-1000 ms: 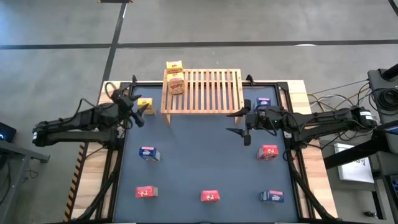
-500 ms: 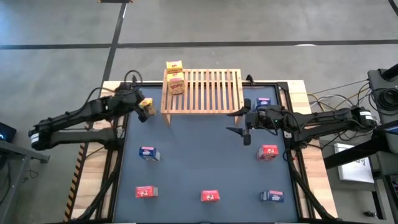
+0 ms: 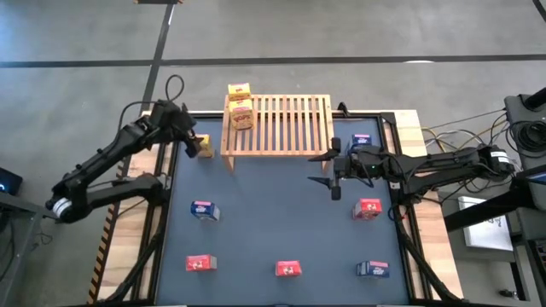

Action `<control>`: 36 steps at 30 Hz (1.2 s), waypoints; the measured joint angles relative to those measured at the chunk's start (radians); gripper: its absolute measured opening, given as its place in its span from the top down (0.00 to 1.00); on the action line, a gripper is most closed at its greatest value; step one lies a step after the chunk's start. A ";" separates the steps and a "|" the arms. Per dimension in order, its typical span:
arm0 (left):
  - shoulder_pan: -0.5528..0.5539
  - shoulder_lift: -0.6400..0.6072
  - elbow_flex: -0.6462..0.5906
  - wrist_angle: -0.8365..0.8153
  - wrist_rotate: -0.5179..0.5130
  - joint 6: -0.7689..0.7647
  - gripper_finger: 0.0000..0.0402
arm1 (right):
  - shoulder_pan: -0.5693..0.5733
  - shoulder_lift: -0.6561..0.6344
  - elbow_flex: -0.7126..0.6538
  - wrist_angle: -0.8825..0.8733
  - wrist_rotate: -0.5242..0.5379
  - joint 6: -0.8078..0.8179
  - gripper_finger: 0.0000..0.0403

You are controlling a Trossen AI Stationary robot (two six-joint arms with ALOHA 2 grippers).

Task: Stack cereal on shelf
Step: Put the yellow cereal box aligned with the other yellow cereal box on the shelf

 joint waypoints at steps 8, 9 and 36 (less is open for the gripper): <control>0.061 0.096 0.000 -0.042 0.022 0.066 0.24 | 0.000 0.001 0.000 0.000 0.000 -0.013 0.39; 0.061 0.103 0.000 -0.046 0.025 0.082 0.23 | 0.000 0.002 0.000 0.000 0.000 -0.015 0.39; 0.062 0.273 0.010 -0.096 0.041 0.173 0.45 | 0.000 0.002 -0.001 -0.017 0.000 -0.015 0.39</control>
